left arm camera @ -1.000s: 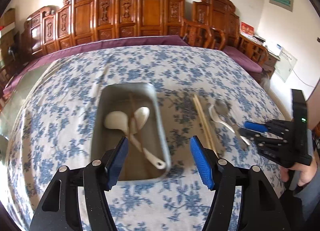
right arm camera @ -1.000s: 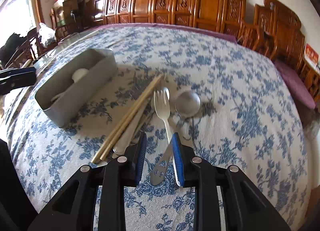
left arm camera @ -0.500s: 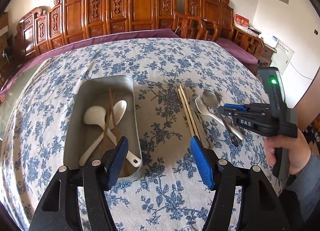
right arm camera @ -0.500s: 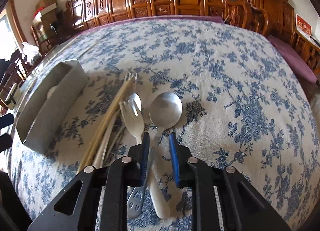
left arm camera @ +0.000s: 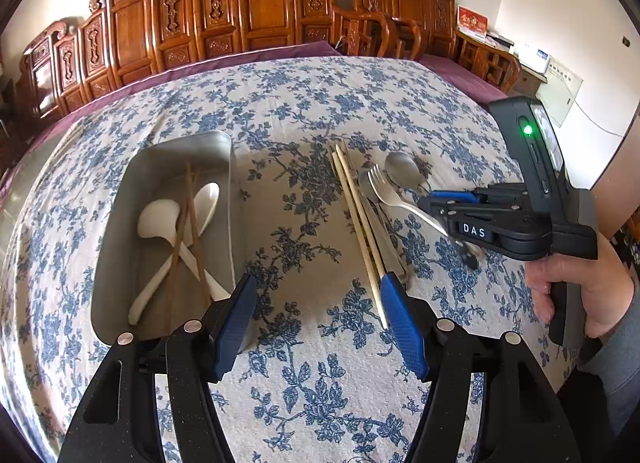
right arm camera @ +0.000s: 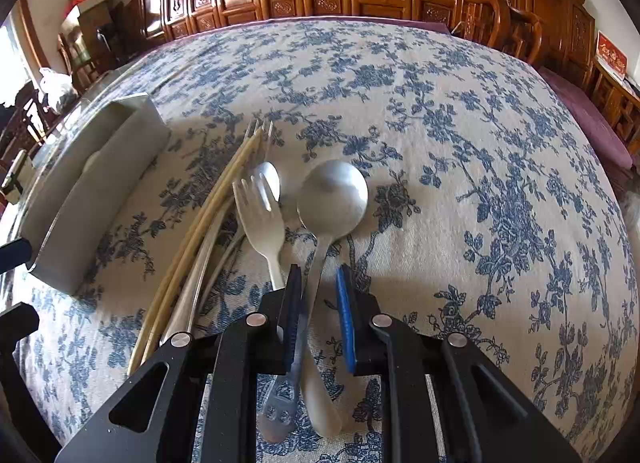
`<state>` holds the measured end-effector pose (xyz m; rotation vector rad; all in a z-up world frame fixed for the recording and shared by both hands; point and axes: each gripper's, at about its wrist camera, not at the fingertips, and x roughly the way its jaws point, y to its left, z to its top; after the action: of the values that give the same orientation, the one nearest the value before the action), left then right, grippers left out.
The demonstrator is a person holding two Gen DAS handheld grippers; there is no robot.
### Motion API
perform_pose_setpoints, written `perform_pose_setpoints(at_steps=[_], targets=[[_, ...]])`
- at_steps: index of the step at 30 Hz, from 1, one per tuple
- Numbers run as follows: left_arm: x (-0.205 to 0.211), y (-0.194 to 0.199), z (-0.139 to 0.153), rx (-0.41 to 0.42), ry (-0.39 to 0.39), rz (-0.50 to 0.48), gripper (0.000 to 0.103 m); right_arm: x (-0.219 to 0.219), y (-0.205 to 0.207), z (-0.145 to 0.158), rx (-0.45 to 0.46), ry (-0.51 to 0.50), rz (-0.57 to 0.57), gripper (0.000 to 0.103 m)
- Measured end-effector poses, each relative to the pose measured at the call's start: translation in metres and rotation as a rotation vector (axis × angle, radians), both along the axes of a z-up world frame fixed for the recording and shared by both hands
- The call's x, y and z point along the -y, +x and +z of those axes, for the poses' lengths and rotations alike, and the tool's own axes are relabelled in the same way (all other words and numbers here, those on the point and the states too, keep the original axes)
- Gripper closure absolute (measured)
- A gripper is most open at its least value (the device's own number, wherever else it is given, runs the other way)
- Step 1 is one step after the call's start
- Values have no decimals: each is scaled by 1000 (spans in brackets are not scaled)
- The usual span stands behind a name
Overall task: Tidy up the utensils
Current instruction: 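Move the right tool toward the metal fork and metal spoon, then grasp the metal spoon with the right tool while the left tool grasps a wooden chopstick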
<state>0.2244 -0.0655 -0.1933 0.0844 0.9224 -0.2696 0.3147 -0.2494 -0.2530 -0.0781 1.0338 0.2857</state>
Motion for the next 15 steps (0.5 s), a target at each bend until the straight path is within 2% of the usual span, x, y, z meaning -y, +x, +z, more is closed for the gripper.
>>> perform_pose_setpoints(at_steps=[4, 5, 9, 15], targets=[[6, 2, -8, -19, 7, -7, 41, 3, 0, -1, -8, 12, -9, 88], [7, 2, -9, -23, 7, -9, 41, 4, 0, -1, -9, 11, -12, 95], [13, 4, -18, -40, 11, -20, 41, 10, 0, -1, -15, 22, -20, 96], [24, 9, -32, -69, 20, -38, 42, 22, -5, 10, 35, 34, -53, 96]])
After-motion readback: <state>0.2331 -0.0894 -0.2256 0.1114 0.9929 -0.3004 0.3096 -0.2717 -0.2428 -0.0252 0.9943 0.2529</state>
